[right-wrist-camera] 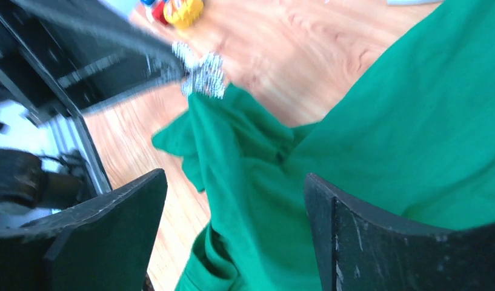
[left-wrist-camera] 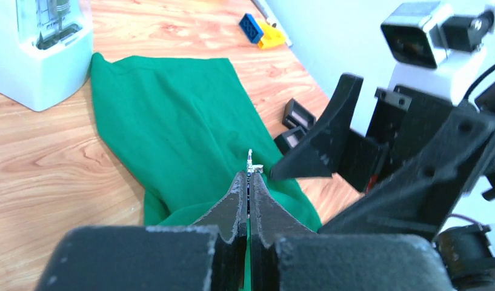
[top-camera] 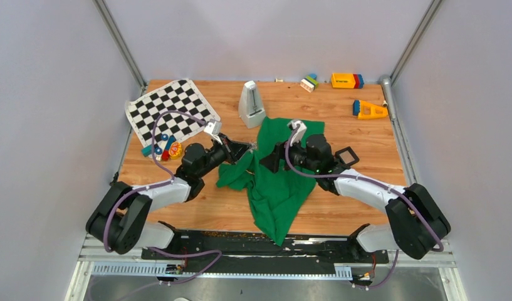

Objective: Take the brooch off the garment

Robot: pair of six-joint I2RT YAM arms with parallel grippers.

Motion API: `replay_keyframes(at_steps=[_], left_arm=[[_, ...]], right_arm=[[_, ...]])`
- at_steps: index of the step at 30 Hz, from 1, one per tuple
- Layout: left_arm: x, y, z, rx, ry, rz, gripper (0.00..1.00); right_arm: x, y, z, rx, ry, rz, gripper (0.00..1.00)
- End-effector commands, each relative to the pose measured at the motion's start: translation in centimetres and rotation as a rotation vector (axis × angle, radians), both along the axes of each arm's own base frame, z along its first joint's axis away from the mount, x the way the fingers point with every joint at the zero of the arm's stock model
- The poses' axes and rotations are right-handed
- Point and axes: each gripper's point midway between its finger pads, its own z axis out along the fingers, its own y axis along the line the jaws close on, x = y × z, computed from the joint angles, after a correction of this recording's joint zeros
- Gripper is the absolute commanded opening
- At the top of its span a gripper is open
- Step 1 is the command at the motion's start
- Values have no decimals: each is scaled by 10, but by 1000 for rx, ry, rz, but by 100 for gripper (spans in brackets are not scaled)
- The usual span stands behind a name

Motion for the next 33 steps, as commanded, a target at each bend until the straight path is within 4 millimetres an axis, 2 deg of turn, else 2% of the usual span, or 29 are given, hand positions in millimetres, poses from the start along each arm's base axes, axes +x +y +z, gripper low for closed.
replay_keyframes(at_steps=[1, 2, 4, 9, 13, 22, 28, 33], left_arm=[[-1, 1, 53, -260, -160, -4, 0], [-7, -1, 57, -278, -184, -34, 0], [-11, -5, 51, -279, -170, -69, 0], [-19, -10, 41, -278, -145, -123, 0], [-26, -16, 42, -266, -166, -164, 0], [-28, -28, 37, -271, -135, -228, 0], [-31, -30, 40, -269, -153, -241, 0], [-32, -29, 41, -264, -157, -233, 0]], right_arm=[[11, 3, 60, 288, 29, 50, 88], [13, 3, 63, 321, 43, 71, 89], [16, 2, 65, 372, 69, 91, 83], [16, 7, 46, 390, 85, 121, 73], [12, 7, 38, 392, 84, 140, 66], [3, 7, 45, 407, 59, 190, 61], [4, 3, 48, 419, 55, 177, 52], [2, -4, 51, 444, 55, 181, 51]])
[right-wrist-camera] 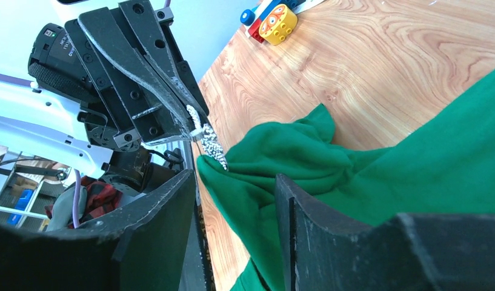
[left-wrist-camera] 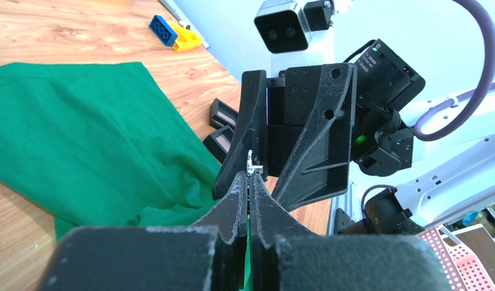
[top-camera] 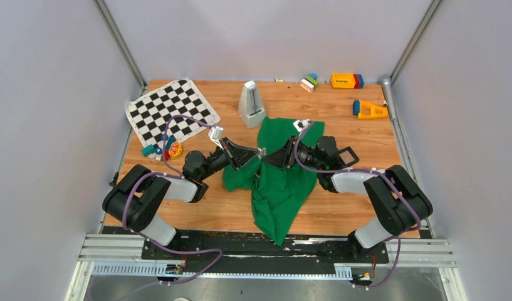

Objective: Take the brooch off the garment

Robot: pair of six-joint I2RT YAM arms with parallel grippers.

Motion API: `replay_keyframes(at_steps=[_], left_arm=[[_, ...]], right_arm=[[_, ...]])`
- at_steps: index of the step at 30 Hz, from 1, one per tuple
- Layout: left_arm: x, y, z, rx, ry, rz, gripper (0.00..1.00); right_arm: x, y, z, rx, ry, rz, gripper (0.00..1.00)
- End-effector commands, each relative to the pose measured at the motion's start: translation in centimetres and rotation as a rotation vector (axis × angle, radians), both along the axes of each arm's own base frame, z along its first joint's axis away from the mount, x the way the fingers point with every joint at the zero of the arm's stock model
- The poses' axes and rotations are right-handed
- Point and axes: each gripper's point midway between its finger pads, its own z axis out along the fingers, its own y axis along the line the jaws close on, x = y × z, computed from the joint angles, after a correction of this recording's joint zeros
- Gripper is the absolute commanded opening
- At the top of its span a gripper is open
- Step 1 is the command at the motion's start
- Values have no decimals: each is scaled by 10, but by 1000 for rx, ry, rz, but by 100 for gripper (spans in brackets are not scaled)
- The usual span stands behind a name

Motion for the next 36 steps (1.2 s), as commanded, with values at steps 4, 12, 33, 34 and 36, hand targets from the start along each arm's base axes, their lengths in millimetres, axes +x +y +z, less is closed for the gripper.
replay_keyframes(at_steps=[4, 12, 33, 34, 36], left_arm=[[-4, -3, 32, -49, -111, -21, 0], [-8, -5, 35, -48, -126, -41, 0], [-24, -15, 43, -41, -187, -99, 0], [-25, -15, 43, -40, -191, -100, 0], [-27, -17, 43, -34, -198, -104, 0]], right_arm=[[-7, -4, 23, 64, -71, 45, 47], [-10, -2, 24, 73, -76, 75, 49], [-8, 1, 17, 73, -42, 85, 28], [-8, 1, 17, 73, -42, 85, 27], [-7, 1, 16, 72, -36, 85, 26]])
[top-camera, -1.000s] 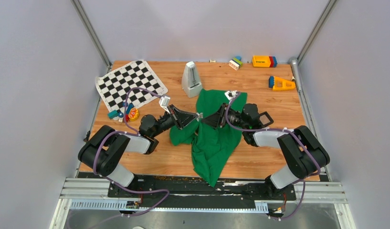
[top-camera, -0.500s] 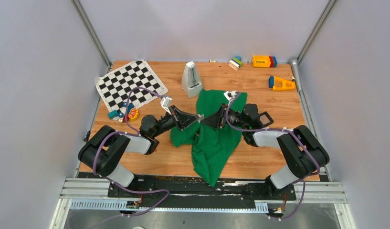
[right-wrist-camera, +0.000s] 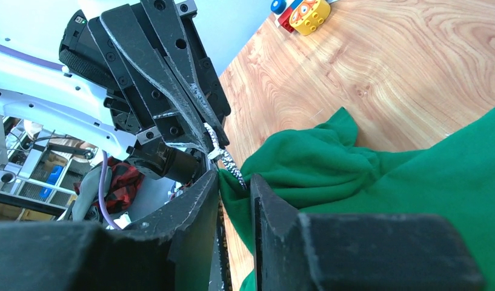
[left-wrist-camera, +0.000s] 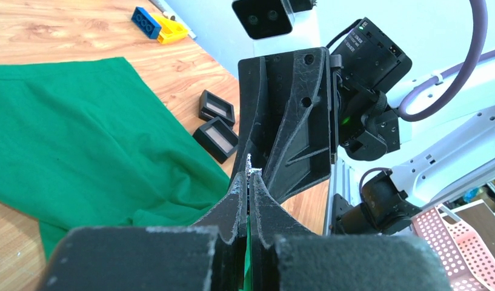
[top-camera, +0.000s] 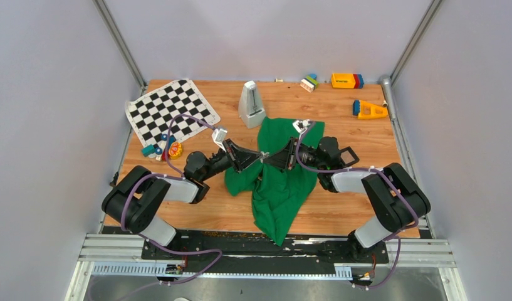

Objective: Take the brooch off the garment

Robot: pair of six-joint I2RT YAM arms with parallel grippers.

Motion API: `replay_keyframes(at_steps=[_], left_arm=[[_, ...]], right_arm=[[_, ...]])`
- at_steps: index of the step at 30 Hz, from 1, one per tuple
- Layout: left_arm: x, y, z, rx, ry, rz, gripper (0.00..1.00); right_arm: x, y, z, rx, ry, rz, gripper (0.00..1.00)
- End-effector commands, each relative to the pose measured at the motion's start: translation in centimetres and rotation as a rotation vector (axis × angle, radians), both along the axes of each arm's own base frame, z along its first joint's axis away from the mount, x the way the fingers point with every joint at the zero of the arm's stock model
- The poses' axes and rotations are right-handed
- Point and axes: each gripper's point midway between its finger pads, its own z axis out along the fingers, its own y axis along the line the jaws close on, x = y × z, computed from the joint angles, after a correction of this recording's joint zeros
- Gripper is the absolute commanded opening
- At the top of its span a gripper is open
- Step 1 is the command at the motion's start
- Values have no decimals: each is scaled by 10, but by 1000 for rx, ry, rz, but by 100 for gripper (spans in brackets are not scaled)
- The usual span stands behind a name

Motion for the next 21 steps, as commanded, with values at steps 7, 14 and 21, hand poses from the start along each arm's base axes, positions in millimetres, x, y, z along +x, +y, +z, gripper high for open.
replay_keyframes(at_steps=[7, 14, 21], left_arm=[[-19, -15, 36, -11, -182, -51, 0], [-22, -21, 34, 0, -187, -73, 0], [-25, -27, 31, 30, -197, -83, 0]], right_arm=[[8, 0, 9, 29, -28, -8, 22], [10, -7, 11, 52, -12, -21, 18], [9, -8, 12, 57, -16, -7, 19]])
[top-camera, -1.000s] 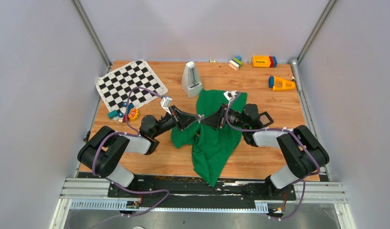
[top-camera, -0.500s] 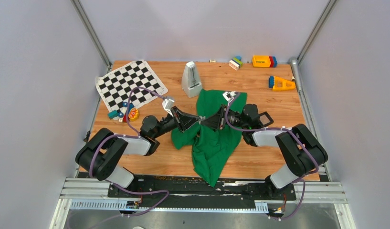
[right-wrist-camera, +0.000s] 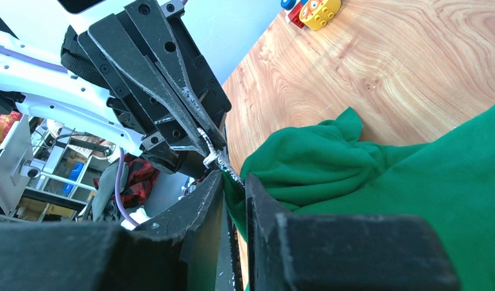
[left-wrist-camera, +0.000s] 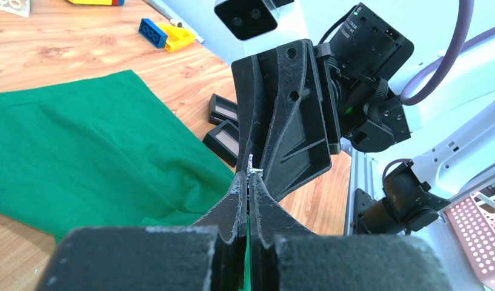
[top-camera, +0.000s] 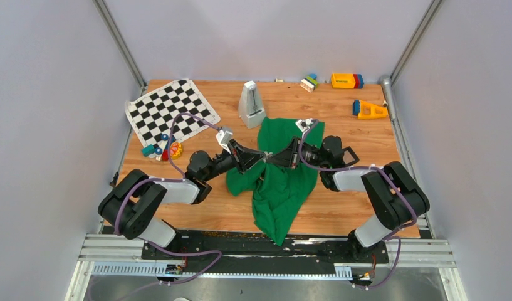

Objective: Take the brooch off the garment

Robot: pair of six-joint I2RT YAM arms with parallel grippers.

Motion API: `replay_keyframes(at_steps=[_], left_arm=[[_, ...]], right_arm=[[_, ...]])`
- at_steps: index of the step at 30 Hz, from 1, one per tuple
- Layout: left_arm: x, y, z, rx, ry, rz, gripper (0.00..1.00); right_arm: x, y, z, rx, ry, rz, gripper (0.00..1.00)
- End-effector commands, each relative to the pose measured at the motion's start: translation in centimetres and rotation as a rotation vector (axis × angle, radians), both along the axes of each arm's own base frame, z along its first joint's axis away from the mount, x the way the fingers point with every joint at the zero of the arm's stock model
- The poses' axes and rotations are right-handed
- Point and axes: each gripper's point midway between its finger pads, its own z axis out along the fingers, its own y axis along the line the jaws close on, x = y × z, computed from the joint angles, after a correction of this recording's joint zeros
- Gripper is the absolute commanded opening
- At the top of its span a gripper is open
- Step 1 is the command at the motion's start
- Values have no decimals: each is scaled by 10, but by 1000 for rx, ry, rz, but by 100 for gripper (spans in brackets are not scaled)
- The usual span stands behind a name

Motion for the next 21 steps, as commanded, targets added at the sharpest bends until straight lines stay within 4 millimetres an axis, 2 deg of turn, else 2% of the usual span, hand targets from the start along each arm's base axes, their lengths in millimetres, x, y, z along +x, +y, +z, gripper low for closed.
replay_keyframes(at_steps=[1, 9, 18, 19, 21], left_arm=[[-21, -17, 26, -22, -92, -100, 0], [-21, -28, 15, 4, -54, -119, 0], [2, -24, -6, 89, 19, -7, 0], [6, -22, -7, 96, 18, 17, 0], [10, -15, -4, 104, 7, 67, 0]], right_arm=[[10, 0, 9, 29, -56, -38, 20], [8, 1, 9, 25, -62, -15, 20], [5, 0, 11, 22, -91, -4, 25], [5, 0, 10, 21, -90, -5, 26], [4, 0, 10, 22, -95, -4, 35]])
